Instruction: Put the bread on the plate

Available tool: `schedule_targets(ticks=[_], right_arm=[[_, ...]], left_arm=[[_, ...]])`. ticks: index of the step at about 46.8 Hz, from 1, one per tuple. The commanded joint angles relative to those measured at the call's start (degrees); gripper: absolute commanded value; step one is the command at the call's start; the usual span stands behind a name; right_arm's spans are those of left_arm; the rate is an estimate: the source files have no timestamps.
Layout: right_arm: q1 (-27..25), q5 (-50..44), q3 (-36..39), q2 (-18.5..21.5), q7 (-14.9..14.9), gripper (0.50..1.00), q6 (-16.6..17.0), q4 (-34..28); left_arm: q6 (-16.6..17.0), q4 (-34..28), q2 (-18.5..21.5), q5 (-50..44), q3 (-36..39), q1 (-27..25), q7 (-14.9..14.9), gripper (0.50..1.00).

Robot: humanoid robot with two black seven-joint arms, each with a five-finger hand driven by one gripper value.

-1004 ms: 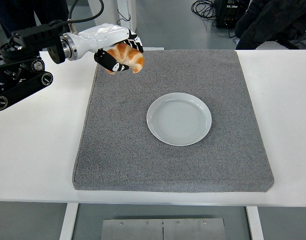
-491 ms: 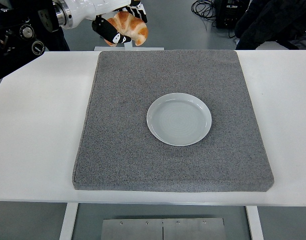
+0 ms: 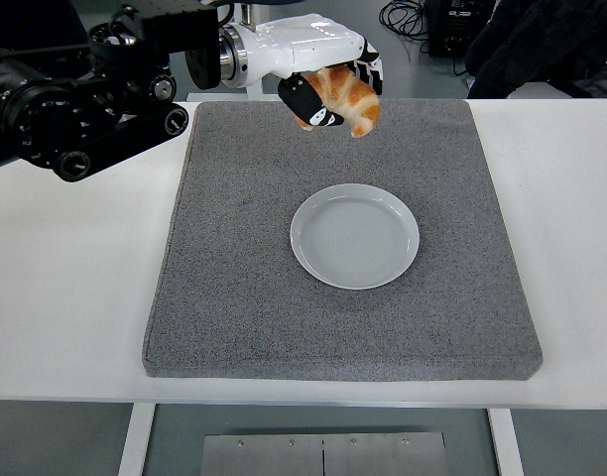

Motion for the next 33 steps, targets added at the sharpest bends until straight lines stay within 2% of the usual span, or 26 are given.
schedule_targets(ticks=[1, 16, 27, 33], right_arm=[[0.0, 0.0, 0.0, 0.0, 0.0, 1.0, 0.0, 0.0], [0.0, 0.0, 0.0, 0.0, 0.0, 1.0, 0.0, 0.0], [0.0, 0.0, 0.0, 0.0, 0.0, 1.0, 0.0, 0.0], [0.0, 0.1, 0.0, 0.0, 0.0, 1.0, 0.0, 0.0]], left_arm=[[0.1, 0.6, -2.3, 0.2, 0.6, -0.2, 0.0, 0.5], [0.7, 3.2, -10.9, 0.3, 2.3, 0.8, 0.2, 0.5], [1.9, 5.5, -14.2, 0.5, 6.8, 1.6, 0.1, 0.5], [2.0, 6.0, -14.3, 0.9, 7.5, 2.3, 0.1, 0.5]])
